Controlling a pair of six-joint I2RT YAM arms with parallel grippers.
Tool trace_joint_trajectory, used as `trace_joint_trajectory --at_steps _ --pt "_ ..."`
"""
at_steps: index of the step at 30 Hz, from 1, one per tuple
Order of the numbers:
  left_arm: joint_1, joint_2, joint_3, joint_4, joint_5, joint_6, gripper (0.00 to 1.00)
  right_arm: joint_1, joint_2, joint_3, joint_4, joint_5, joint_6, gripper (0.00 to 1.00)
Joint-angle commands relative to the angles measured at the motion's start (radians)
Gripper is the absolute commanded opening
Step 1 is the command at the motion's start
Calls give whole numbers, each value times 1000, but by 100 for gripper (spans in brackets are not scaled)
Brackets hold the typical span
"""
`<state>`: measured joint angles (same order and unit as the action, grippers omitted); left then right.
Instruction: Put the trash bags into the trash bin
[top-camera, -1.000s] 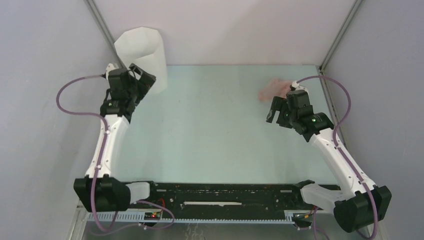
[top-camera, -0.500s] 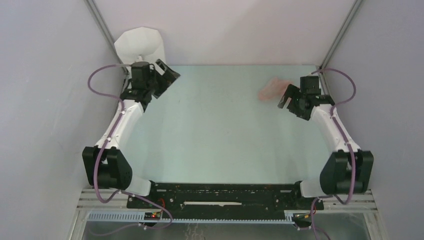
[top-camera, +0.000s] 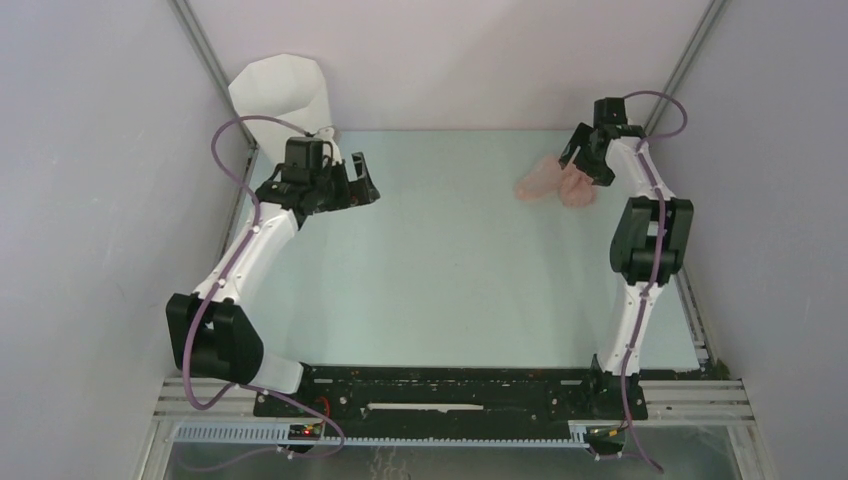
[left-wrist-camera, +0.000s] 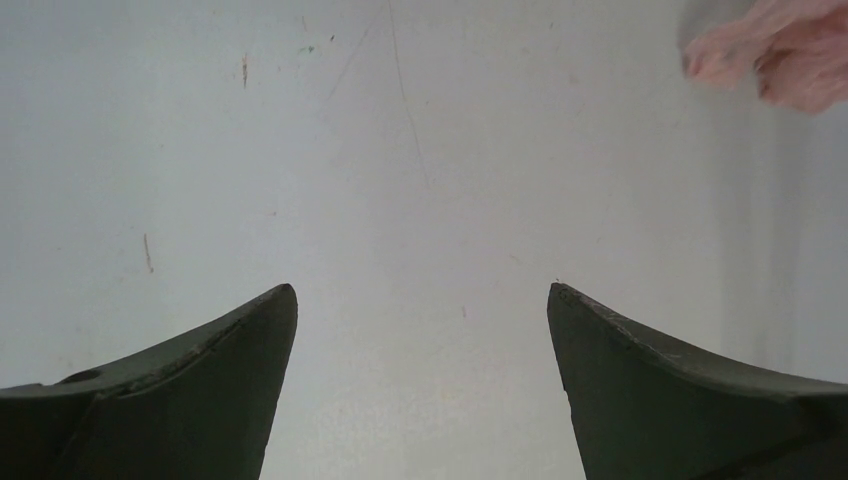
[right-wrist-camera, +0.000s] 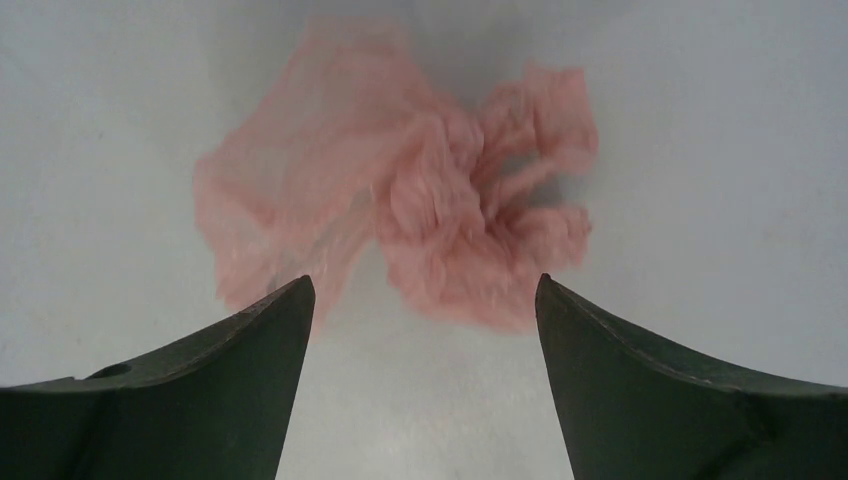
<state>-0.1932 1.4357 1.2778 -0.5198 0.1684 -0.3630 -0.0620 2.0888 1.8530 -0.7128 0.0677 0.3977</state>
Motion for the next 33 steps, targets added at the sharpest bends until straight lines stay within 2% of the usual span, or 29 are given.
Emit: trace_joint_trajectory --at_steps 1,4,8,9,11,12,19,23,28,33 --pt "-15 -18 48 -102 -5 142 100 25 132 195 -128 95 -71 89" --pt "-22 -6 54 -102 -11 165 100 55 176 219 -103 150 -135 85" --pt "-23 38 89 -104 -6 194 100 59 236 258 -139 123 -160 66" --pt "-23 51 103 -108 -3 197 100 59 240 256 -151 100 -160 58" --pt "-23 64 120 -121 9 194 100 90 228 229 -179 47 -156 28" --pt "-24 67 119 -125 23 183 100 106 206 200 -179 12 -152 19" --pt "-84 45 30 -57 85 114 100 262 -147 -278 -1 -391 -179 15" --pt "-150 24 18 -58 115 66 100 318 -288 -479 84 -640 -159 14" --pt "-272 -65 -61 -59 164 2 100 360 -346 -604 99 -765 -130 14" --pt "-401 -131 -120 -24 215 -58 100 420 -378 -638 99 -754 -113 14"
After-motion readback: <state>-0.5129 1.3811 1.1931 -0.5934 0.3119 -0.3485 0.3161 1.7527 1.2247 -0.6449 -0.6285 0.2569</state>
